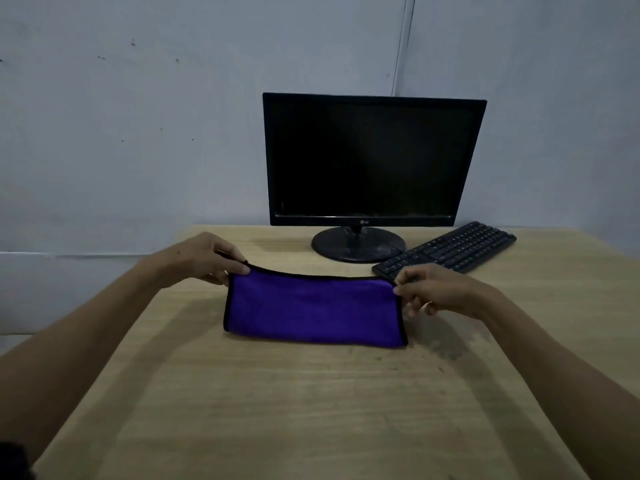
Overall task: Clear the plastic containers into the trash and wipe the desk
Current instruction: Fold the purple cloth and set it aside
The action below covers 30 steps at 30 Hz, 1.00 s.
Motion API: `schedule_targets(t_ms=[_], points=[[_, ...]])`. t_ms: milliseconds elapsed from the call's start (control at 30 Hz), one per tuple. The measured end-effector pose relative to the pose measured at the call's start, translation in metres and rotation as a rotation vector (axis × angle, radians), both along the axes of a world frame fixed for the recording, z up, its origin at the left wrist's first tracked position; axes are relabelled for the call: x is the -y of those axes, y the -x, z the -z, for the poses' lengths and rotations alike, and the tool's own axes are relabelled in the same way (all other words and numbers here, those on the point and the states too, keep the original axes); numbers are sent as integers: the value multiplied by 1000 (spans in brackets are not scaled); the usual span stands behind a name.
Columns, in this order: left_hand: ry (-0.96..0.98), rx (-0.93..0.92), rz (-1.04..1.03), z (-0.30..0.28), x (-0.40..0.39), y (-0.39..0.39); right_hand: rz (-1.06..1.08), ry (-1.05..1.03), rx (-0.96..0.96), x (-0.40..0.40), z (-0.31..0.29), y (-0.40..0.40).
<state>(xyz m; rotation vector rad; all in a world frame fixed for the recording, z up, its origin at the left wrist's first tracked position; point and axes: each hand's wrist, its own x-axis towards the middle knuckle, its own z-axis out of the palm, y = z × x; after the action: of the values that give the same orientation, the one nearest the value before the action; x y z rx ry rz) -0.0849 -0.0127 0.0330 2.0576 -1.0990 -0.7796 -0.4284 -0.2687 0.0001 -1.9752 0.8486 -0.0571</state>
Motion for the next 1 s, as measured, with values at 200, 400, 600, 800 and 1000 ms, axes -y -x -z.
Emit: schedule_targets(t_ms=[200,400,600,800,1000], points=[[-14,116,-28,31,45,-13,-7,274,-242,19,16,-24],[-39,348,-11,63,65,-17,-9,456,-269,17,22,-47],[-49,406,46,66,68,-15,-129,560,-303,18,25,-58],[-4,146,54,39,53,-20,18,70,5,19,0,-48],[278,-246,-138,-7,34,-14,115,-291,314,25,-33,-40]])
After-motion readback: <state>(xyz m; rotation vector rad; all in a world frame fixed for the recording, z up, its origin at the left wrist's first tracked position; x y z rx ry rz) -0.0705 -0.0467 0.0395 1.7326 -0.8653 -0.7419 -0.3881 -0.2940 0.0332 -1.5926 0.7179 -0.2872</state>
